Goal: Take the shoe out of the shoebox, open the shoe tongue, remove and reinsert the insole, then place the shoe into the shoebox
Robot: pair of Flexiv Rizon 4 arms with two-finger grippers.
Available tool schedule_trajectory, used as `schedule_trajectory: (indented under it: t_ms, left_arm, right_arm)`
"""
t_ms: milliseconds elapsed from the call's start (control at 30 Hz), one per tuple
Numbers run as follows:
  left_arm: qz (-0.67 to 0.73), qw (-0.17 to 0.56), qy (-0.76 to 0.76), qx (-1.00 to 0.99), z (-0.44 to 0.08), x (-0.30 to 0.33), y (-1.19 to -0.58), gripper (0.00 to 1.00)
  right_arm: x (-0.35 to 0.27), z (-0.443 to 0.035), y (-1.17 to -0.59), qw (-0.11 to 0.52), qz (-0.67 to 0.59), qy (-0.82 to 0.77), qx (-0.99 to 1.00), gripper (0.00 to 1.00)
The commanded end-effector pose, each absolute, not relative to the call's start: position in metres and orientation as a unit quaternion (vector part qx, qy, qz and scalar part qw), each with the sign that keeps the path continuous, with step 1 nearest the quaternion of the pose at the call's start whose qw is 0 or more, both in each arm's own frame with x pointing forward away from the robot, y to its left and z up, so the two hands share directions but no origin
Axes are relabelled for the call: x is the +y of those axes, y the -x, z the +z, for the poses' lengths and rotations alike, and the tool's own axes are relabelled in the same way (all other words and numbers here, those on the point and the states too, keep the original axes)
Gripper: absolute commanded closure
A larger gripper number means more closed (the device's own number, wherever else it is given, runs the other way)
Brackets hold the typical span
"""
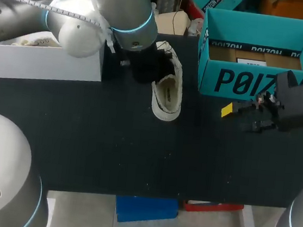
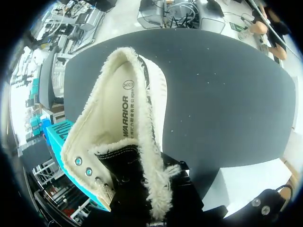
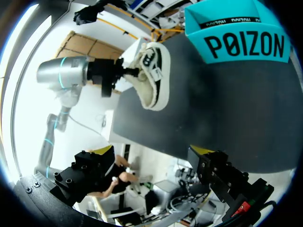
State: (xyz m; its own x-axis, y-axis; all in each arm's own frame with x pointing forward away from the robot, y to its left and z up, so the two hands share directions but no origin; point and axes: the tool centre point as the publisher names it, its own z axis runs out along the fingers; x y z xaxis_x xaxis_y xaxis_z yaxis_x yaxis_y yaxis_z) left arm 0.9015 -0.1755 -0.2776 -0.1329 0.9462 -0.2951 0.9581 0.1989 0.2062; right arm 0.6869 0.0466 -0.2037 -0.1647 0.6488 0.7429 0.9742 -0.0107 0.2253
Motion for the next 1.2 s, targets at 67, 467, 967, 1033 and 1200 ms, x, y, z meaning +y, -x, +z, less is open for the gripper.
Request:
schedule_trajectory:
  t_ms: [67,467,967,1033,1200]
  left_arm:
    - [-0.034,0.176,-0.527,0.831,-0.220,-0.162,-0.903,1.00]
    - [-0.074,0.178,-0.189,0.963,-0.195,-0.083,-0.971,1.00]
    - [-0.036,0.201,-0.008,0.979,-0.202,0.057,-1.028,1.00]
    - [-0.042,0.199,0.010,0.979,-0.205,0.074,-1.034,1.00]
    - [-0.034,0.195,0.021,0.980,-0.210,0.096,-1.041,1.00]
  right_arm:
    - [0.047,-0.204,-0.687,0.220,-0.368,0.608,-0.668,0.00]
    - [0.047,-0.204,-0.687,0.220,-0.368,0.608,-0.668,0.00]
    - [0.047,-0.204,-0.687,0.220,-0.368,0.608,-0.668,0.00]
    - [0.047,-0.204,-0.687,0.220,-0.368,0.608,-0.668,0.00]
    - [0.047,-0.204,-0.687,0.220,-0.368,0.608,-0.668,0.00]
